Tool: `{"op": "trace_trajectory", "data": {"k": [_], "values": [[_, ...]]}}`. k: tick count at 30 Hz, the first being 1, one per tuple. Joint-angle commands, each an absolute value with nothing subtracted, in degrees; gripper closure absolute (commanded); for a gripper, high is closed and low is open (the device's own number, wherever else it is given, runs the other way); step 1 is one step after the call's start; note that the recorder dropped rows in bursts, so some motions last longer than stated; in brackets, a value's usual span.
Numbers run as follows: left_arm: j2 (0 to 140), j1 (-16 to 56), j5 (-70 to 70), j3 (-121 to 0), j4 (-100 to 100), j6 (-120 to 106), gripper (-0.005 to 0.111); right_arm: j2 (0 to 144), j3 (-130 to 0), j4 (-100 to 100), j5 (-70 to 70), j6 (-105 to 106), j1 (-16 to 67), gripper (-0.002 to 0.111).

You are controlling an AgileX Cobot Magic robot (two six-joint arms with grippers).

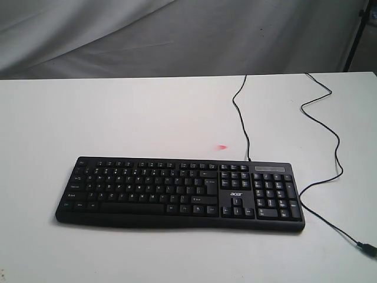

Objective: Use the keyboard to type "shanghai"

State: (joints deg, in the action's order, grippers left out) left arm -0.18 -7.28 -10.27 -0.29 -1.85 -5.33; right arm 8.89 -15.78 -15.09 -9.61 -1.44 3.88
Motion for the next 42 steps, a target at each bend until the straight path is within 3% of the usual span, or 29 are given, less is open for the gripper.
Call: {"op": "trace_trajectory", "data": {"k": [1, 18, 42], "values": [[0.0, -7.1, -10.0, 0.0, -1.8, -5.2, 0.106, 5.9, -11.6, -14.2, -9.1, -0.9, 3.3, 0.108], [0.0, -7.1, -10.3, 0.0, -1.8, -5.2, 0.106, 0.0, 0.0, -6.0, -2.4, -0.9, 2.2, 0.108], [0.0, -7.1, -10.3, 0.0, -1.8, -5.2, 0.106, 0.0, 0.0, -3.4, -19.1, -0.4, -0.1, 0.108]]}}
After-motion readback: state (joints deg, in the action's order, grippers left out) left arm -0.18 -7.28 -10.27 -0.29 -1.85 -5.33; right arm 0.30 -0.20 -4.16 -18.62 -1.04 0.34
